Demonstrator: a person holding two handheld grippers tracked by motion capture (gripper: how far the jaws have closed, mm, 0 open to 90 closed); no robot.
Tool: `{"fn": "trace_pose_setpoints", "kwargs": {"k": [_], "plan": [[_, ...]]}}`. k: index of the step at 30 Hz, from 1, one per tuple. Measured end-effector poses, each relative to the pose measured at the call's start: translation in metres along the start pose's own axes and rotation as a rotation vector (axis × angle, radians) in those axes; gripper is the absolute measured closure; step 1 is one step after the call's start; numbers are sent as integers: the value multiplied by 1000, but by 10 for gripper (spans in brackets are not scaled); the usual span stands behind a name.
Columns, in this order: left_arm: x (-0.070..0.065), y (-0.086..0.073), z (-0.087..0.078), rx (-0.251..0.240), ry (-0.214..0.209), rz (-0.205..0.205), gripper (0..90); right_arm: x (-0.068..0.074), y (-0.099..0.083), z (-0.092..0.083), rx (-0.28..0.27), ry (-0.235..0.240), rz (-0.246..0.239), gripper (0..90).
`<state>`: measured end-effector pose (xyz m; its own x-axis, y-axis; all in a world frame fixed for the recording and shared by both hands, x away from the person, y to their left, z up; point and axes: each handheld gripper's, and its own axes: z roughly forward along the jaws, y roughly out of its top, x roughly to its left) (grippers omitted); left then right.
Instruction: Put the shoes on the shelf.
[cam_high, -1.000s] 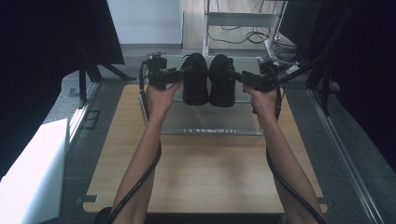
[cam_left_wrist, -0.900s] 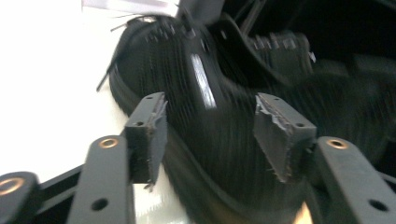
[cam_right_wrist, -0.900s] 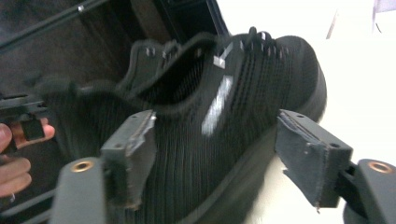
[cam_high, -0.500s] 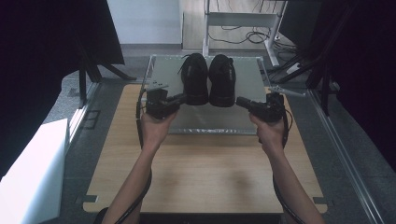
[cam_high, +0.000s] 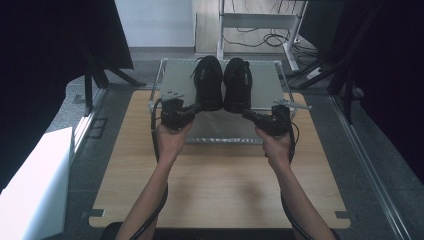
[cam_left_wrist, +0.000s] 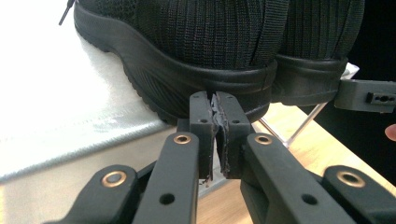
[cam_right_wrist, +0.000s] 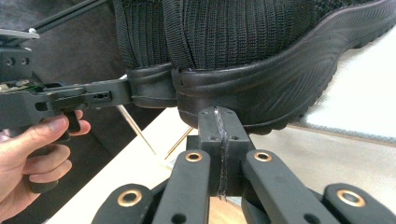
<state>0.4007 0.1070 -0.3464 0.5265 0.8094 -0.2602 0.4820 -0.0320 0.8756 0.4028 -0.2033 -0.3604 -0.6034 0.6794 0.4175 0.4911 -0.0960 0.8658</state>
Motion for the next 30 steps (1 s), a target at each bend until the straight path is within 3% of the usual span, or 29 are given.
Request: {"fn": "trace_pose_setpoints", "kwargs": {"k": [15,26,30], "plan": [[9,10,26,38,21,-60,857,-17,8,20,-8,-61,54,899],[11,13,35,53,39,-81,850,-27,14,26,-9,-81,93,899],[12,12,33,45,34,-78,816,-29,13,25,-9,-61,108,896]]}}
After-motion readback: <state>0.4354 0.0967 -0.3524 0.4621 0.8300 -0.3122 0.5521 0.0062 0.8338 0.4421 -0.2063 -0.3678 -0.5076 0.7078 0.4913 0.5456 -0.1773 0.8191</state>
